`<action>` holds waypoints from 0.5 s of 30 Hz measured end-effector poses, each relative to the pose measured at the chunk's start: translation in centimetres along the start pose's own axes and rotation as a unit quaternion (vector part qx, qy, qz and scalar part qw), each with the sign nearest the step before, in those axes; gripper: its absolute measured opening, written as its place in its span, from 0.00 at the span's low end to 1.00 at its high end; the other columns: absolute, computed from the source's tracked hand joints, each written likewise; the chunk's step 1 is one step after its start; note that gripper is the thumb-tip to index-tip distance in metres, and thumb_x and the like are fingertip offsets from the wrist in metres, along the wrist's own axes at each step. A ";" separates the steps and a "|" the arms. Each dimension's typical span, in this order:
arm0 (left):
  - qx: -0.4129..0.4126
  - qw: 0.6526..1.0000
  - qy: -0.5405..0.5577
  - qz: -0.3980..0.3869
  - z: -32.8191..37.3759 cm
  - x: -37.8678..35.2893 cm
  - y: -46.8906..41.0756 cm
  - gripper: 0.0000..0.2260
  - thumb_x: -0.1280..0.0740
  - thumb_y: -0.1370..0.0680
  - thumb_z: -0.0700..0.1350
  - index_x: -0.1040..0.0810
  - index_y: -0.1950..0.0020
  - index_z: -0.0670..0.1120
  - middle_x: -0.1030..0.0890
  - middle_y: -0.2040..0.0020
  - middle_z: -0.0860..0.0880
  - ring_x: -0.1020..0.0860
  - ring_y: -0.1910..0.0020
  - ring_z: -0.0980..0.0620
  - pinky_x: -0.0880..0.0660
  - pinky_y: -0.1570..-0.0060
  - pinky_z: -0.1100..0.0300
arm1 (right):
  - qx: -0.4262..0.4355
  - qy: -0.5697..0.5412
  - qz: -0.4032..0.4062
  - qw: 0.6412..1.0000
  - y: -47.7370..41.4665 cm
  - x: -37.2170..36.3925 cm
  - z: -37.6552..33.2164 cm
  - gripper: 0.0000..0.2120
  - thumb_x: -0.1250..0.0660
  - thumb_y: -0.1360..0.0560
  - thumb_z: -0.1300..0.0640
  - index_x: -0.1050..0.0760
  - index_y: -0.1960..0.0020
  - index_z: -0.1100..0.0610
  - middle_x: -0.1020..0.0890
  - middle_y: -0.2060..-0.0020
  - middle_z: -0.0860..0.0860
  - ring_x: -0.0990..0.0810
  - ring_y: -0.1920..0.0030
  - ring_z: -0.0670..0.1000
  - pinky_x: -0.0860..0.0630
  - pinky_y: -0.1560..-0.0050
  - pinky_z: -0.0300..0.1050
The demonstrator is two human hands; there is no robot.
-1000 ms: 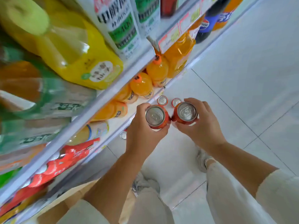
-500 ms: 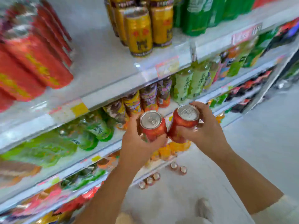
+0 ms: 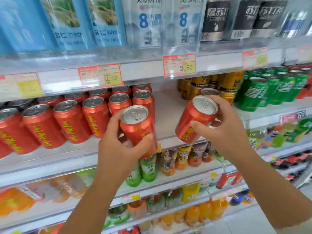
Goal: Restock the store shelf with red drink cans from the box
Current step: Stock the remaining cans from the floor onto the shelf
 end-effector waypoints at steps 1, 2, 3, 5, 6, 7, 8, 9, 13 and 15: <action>0.006 1.000 -0.003 0.010 -0.3 0.7 -0.3 0.32 0.25 0.39 0.55 0.27 0.35 0.58 0.18 0.47 0.61 0.18 0.49 0.58 0.24 0.53 0.69 | 0.002 0.002 -0.008 1.000 -1.2 -0.7 0.2 0.28 0.22 0.34 0.56 0.30 0.39 0.40 0.22 0.47 0.36 0.22 0.45 0.40 0.25 0.47 0.34; 0.010 1.000 -0.008 0.016 -0.7 1.1 -0.4 0.32 0.23 0.38 0.53 0.26 0.34 0.57 0.18 0.47 0.61 0.19 0.49 0.59 0.24 0.53 0.70 | 0.002 0.002 -0.015 1.000 -2.4 -1.5 0.6 0.29 0.23 0.34 0.56 0.30 0.38 0.41 0.22 0.46 0.37 0.22 0.45 0.40 0.25 0.46 0.35; 0.014 1.000 -0.013 0.019 -1.0 1.3 -0.5 0.32 0.23 0.37 0.50 0.27 0.34 0.56 0.18 0.47 0.61 0.19 0.49 0.59 0.25 0.54 0.71 | -0.002 0.002 -0.022 1.000 -3.6 -2.2 1.2 0.29 0.23 0.33 0.56 0.31 0.38 0.42 0.21 0.45 0.39 0.22 0.44 0.41 0.25 0.45 0.36; 0.019 0.999 -0.025 0.034 -1.4 1.2 -0.5 0.31 0.24 0.36 0.48 0.27 0.34 0.57 0.18 0.47 0.62 0.19 0.49 0.60 0.25 0.55 0.71 | -0.009 0.003 -0.037 0.999 -6.1 -3.6 2.3 0.29 0.23 0.33 0.54 0.31 0.36 0.43 0.21 0.44 0.43 0.21 0.45 0.44 0.25 0.45 0.38; 0.020 0.998 -0.029 0.045 -1.4 1.0 -0.5 0.31 0.24 0.35 0.48 0.27 0.34 0.56 0.18 0.47 0.61 0.19 0.49 0.60 0.25 0.55 0.71 | -0.009 0.005 -0.044 0.999 -7.4 -4.2 2.7 0.29 0.23 0.33 0.54 0.31 0.37 0.44 0.21 0.45 0.43 0.21 0.46 0.43 0.26 0.47 0.37; 0.020 0.998 -0.030 0.057 -1.4 0.8 -0.6 0.30 0.24 0.35 0.48 0.27 0.33 0.55 0.18 0.47 0.59 0.19 0.49 0.60 0.25 0.55 0.71 | -0.006 0.008 -0.052 0.999 -8.6 -4.8 3.1 0.27 0.23 0.33 0.55 0.31 0.39 0.44 0.21 0.47 0.42 0.22 0.48 0.42 0.27 0.48 0.35; 0.019 0.997 -0.030 0.067 -1.2 0.5 -0.7 0.30 0.24 0.34 0.48 0.27 0.33 0.54 0.18 0.46 0.58 0.19 0.49 0.60 0.25 0.55 0.71 | -0.004 0.009 -0.059 0.998 -9.6 -5.3 3.5 0.26 0.24 0.33 0.56 0.31 0.40 0.44 0.22 0.49 0.42 0.23 0.49 0.41 0.29 0.48 0.34; 0.018 0.997 -0.032 0.073 -1.1 0.1 -0.7 0.30 0.24 0.34 0.48 0.27 0.32 0.53 0.18 0.46 0.58 0.19 0.49 0.60 0.25 0.55 0.71 | -0.006 0.010 -0.067 0.998 -10.5 -5.8 3.9 0.25 0.24 0.33 0.56 0.32 0.41 0.45 0.23 0.50 0.42 0.23 0.49 0.42 0.29 0.47 0.35; 0.014 0.995 -0.037 0.087 -0.4 -1.2 -0.9 0.29 0.24 0.33 0.47 0.26 0.32 0.51 0.18 0.45 0.57 0.19 0.50 0.60 0.25 0.54 0.70 | -0.026 0.009 -0.078 0.997 -13.2 -7.7 6.2 0.27 0.25 0.31 0.55 0.30 0.34 0.52 0.24 0.48 0.44 0.25 0.46 0.45 0.28 0.43 0.41; 0.013 0.995 -0.043 0.085 -0.3 -1.5 -1.2 0.30 0.24 0.33 0.47 0.27 0.32 0.52 0.18 0.44 0.56 0.19 0.48 0.59 0.25 0.53 0.70 | -0.035 -0.003 -0.086 0.996 -14.2 -8.5 7.2 0.29 0.26 0.30 0.53 0.32 0.31 0.51 0.24 0.44 0.45 0.25 0.45 0.45 0.29 0.42 0.41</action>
Point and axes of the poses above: each hand's wrist, its own y-axis away from the middle knuckle, its own x-axis out of the back of the hand, z = x × y, the point moved 5 cm from there along -y, towards the middle knuckle
